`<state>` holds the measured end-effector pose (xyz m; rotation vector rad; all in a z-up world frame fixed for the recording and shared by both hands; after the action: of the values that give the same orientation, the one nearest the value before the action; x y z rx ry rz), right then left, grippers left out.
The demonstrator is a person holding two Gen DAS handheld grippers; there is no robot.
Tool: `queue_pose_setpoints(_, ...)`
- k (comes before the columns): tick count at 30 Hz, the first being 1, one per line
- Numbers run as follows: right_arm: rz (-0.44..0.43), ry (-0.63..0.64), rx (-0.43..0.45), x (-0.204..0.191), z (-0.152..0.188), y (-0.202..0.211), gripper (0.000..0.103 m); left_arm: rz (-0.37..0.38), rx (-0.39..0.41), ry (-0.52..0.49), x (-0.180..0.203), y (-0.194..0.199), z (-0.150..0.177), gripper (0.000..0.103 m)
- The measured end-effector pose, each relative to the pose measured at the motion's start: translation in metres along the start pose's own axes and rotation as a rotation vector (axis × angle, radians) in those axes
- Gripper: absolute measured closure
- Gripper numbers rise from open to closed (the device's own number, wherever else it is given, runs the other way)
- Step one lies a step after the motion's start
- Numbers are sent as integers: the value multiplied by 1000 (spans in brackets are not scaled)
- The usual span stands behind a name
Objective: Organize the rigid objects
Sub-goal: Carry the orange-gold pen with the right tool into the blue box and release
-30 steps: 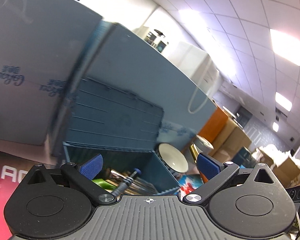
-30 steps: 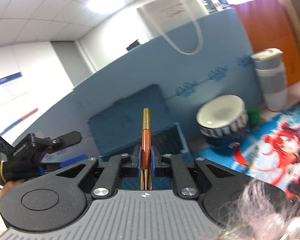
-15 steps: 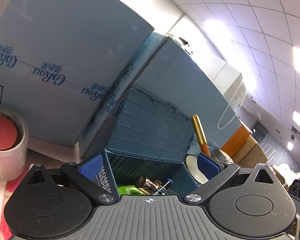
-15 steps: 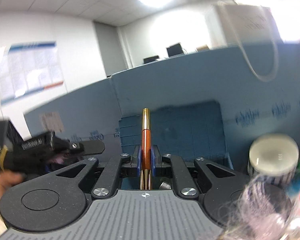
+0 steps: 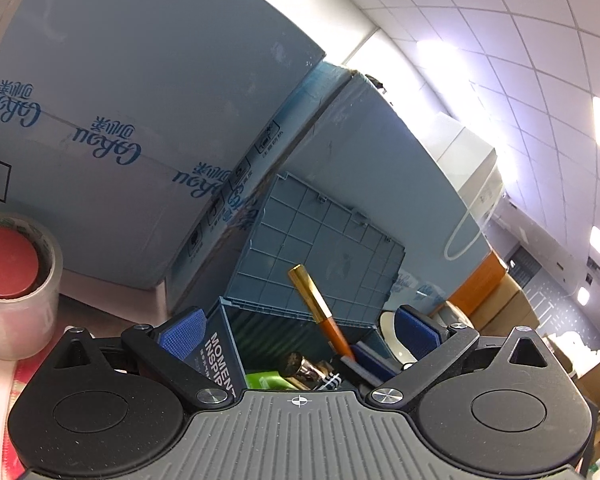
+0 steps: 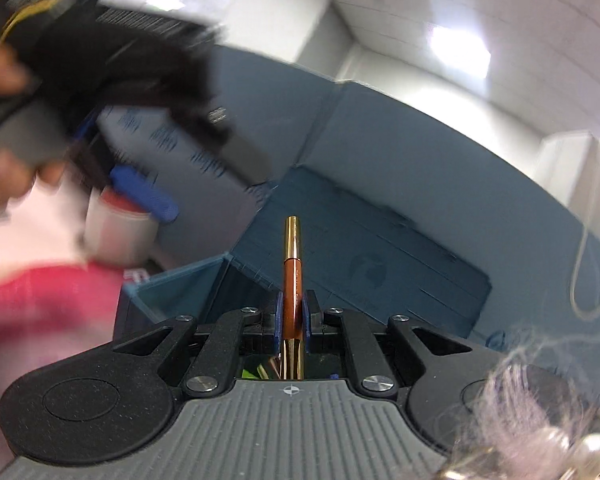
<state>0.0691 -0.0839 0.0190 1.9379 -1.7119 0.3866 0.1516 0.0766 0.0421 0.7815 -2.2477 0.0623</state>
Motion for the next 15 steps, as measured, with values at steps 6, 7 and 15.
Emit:
queue_pose_setpoints(6,-52,56,-14,-4,1,-5,93,-6,-9,-6,1,-5,0,1)
queue_pose_setpoints(7,-56,57,-17,-3,1,-5,93,-6,-11,-7,1,-6,0,1)
queue_pose_setpoints(15,-99,93,-23,-8,-1,-1,93,0,-13,-6,1,-9,0,1)
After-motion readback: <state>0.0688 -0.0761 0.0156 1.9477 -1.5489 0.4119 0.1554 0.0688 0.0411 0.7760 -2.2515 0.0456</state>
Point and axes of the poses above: each gripper's, at about its wrist camera, not at the fingertips, and y roughly against the way its jaws point, x to its right, z to its underside, the point moved 4 cm from there along -y, roughly the way its jaws point, and after that the axes turned 14 degrees about z, right-handed, at the moved point
